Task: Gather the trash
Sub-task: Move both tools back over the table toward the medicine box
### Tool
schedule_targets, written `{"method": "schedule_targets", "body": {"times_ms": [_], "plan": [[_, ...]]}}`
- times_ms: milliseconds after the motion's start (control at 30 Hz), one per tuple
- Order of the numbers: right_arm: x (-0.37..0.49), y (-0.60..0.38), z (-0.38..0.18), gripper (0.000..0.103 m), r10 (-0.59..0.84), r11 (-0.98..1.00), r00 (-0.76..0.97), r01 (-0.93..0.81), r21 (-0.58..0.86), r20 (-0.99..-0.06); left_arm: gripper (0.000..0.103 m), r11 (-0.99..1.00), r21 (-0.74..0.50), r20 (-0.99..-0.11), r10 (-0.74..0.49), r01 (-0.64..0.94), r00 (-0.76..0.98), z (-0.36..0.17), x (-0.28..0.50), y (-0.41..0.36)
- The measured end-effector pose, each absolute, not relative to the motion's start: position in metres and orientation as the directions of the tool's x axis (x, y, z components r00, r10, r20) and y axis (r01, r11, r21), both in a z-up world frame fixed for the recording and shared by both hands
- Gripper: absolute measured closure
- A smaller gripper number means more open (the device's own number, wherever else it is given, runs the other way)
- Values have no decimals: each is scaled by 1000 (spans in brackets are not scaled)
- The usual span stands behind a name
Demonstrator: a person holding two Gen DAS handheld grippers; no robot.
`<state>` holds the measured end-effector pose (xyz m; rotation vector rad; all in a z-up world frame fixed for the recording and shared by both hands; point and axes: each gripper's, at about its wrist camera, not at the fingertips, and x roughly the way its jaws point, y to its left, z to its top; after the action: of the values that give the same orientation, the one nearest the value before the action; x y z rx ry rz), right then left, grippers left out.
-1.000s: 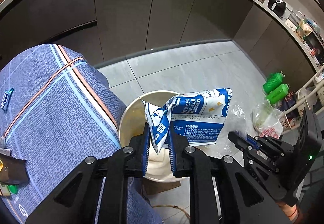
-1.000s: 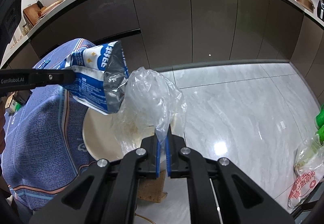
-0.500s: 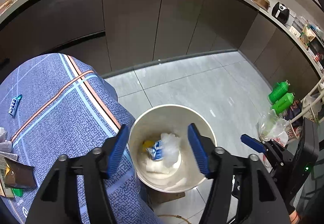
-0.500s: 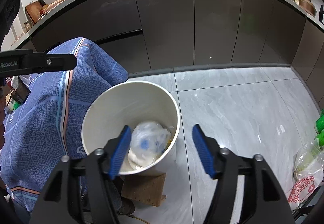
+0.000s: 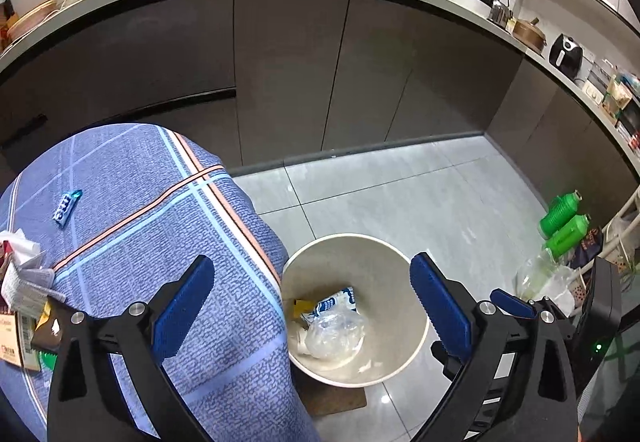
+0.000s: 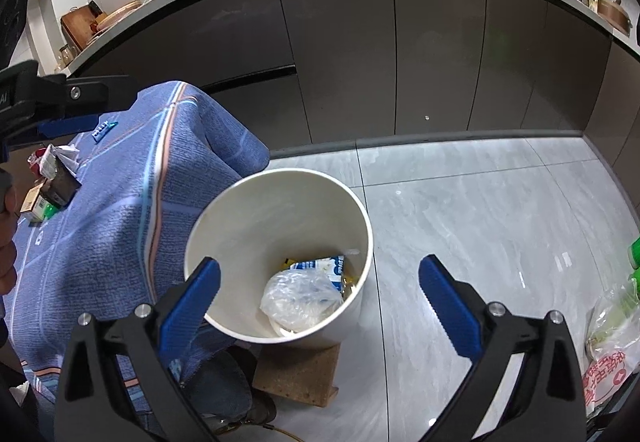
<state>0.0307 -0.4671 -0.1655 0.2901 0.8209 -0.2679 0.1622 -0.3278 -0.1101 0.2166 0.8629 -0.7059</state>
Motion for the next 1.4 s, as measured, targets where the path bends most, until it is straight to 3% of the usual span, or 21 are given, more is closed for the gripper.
{"method": "schedule_targets", "body": {"times_ms": [333, 567, 1033, 1400], "plan": [[29, -446, -135, 3, -96, 942, 687, 296, 157, -720, 9, 797, -122, -735, -473, 592, 486, -87, 148, -280], [35, -416, -113, 3, -85, 967, 714, 226, 114, -695, 8, 866, -58, -708, -386, 497, 591, -66, 131, -237], [45, -368, -84, 3, -4, 991, 741, 93, 97, -672, 8, 943, -74, -717, -276, 324, 640, -71, 110, -124], [74, -303, -67, 3, 148, 989, 737, -90, 121, -659, 8, 975, -190, -741, -218, 112, 635, -81, 119, -21]]}}
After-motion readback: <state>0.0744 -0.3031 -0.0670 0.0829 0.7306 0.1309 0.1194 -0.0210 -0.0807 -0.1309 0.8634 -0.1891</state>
